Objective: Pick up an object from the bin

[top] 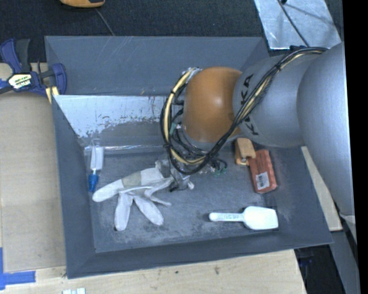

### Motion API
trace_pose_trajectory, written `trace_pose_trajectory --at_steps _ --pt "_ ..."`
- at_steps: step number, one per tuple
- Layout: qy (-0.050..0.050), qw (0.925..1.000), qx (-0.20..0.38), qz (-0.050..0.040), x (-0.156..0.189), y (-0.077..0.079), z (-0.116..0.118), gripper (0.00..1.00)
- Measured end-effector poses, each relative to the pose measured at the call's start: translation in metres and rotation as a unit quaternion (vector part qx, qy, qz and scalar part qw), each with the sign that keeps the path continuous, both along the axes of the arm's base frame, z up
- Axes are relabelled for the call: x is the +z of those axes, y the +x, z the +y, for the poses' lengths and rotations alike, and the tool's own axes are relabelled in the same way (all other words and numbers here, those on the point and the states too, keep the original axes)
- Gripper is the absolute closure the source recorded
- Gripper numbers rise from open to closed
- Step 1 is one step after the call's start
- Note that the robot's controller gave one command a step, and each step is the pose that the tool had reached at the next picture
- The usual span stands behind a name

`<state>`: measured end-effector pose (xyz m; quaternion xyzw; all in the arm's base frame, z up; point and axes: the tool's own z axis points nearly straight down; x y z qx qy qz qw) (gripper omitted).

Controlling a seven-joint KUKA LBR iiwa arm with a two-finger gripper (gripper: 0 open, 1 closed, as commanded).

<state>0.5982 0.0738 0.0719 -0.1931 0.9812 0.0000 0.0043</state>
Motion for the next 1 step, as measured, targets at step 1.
trace_pose_trajectory --at_steps 1 --pt "0.0 1.0 0.0 0.0 0.0 0.0 0.0 1.0"
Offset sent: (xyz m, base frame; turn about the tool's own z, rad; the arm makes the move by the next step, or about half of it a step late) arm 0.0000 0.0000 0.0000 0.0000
